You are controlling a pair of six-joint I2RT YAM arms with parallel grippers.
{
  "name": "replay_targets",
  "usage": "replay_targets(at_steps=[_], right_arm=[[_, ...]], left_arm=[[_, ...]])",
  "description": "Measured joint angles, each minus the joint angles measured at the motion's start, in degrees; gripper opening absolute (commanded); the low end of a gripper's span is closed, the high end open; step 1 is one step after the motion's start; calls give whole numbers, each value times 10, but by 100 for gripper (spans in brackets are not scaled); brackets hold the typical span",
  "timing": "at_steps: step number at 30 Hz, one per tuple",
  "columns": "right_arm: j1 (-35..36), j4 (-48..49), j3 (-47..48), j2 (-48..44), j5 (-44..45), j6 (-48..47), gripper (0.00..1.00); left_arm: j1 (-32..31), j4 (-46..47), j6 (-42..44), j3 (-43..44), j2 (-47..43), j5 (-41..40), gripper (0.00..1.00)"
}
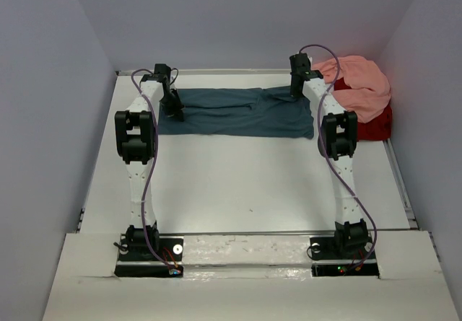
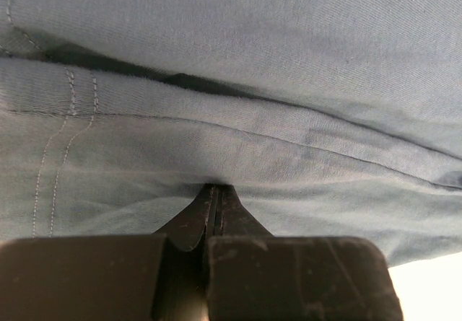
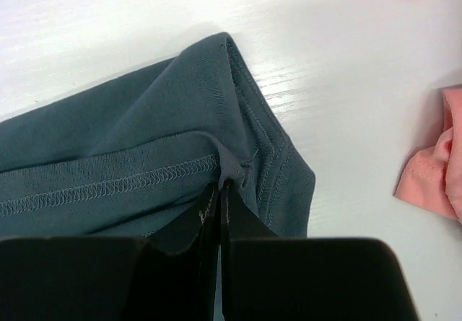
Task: Fold and stack the t-shirts
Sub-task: Fold the other side of the tshirt into a rectangle
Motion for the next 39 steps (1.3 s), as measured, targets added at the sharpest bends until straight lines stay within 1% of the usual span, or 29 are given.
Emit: replay_targets(at_steps=[2, 3, 4, 5, 6, 7, 8, 9, 10, 14, 20, 24, 26, 30, 32, 33, 34, 35, 36, 37, 39], right_arm=[[0, 13, -9, -2, 3, -2, 13], [0, 18, -10, -2, 4, -2, 19], [0, 24, -10, -2, 5, -2, 33], [0, 28, -10, -2, 5, -5, 39], [0, 34, -10, -2, 5, -6, 48], [0, 38, -10, -2, 6, -5, 64], [0, 43, -10, -2, 5, -3, 69], [0, 48, -10, -2, 5, -2, 72], [0, 52, -10, -2, 5, -1, 78], [0, 68, -15, -5, 2, 13, 80], [-2, 83, -41, -33, -23, 44, 80], [-19, 101, -92, -85, -84, 92, 79], [-36, 115, -118, -114, -127, 124, 77], [-72, 130, -141, -160, -216, 191, 75], [-84, 133, -147, -176, -246, 216, 69], [-87, 133, -155, -184, -263, 229, 62], [-88, 133, -161, -190, -275, 237, 51], [-88, 134, -173, -198, -298, 253, 19], [-86, 137, -185, -205, -316, 258, 5], [-83, 142, -198, -210, -337, 271, 0], [-79, 143, -216, -212, -371, 291, 0]], left_arm=[[0, 0, 0, 0, 0, 0, 0], [0, 0, 0, 0, 0, 0, 0], [0, 0, 0, 0, 0, 1, 0], [0, 0, 0, 0, 0, 1, 0], [0, 0, 0, 0, 0, 1, 0], [0, 0, 0, 0, 0, 1, 0], [0, 0, 0, 0, 0, 1, 0], [0, 0, 0, 0, 0, 1, 0], [0, 0, 0, 0, 0, 1, 0], [0, 0, 0, 0, 0, 1, 0], [0, 0, 0, 0, 0, 1, 0], [0, 0, 0, 0, 0, 1, 0], [0, 0, 0, 0, 0, 1, 0], [0, 0, 0, 0, 0, 1, 0], [0, 0, 0, 0, 0, 1, 0], [0, 0, 0, 0, 0, 2, 0], [0, 0, 0, 0, 0, 2, 0], [0, 0, 0, 0, 0, 2, 0], [0, 0, 0, 0, 0, 2, 0], [0, 0, 0, 0, 0, 2, 0], [0, 0, 0, 0, 0, 2, 0]])
